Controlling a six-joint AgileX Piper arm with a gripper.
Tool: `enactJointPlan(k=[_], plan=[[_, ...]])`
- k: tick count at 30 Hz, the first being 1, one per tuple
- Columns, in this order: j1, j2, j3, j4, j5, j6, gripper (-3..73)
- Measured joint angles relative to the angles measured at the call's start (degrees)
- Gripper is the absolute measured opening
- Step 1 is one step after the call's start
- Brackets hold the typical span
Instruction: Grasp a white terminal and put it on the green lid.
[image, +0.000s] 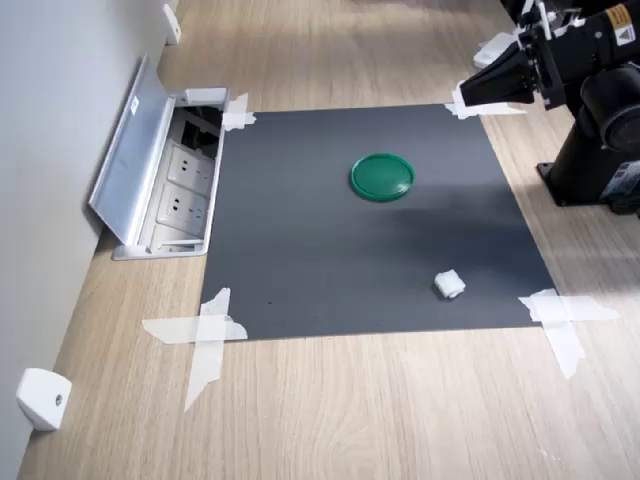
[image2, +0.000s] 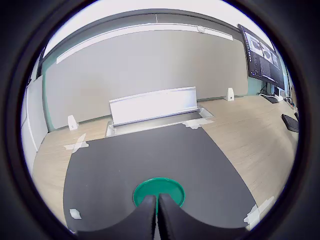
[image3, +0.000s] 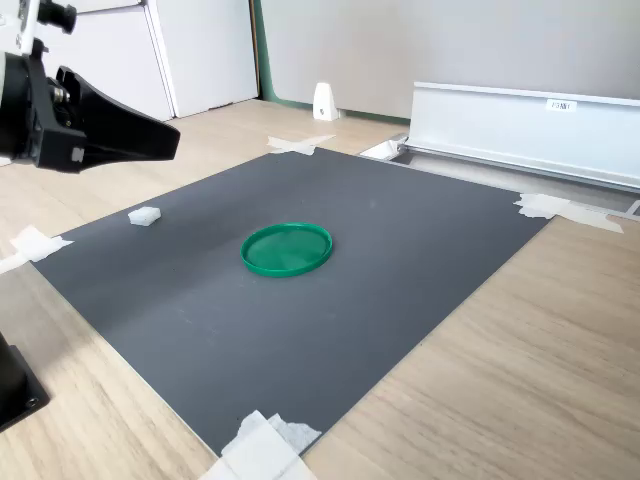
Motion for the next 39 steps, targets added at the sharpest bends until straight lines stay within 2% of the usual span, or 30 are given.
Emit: enactJointPlan(k=[25, 29, 39], plan=[[0.00, 0.13, -0.18, -0.74, 0.07, -0.13, -0.9], [0.00, 3.35, -2.64, -0.96, 2.58, -2.20, -0.9], [0.00, 26.16, -17.11, -7.15, 4.63, -7.59, -0.9]])
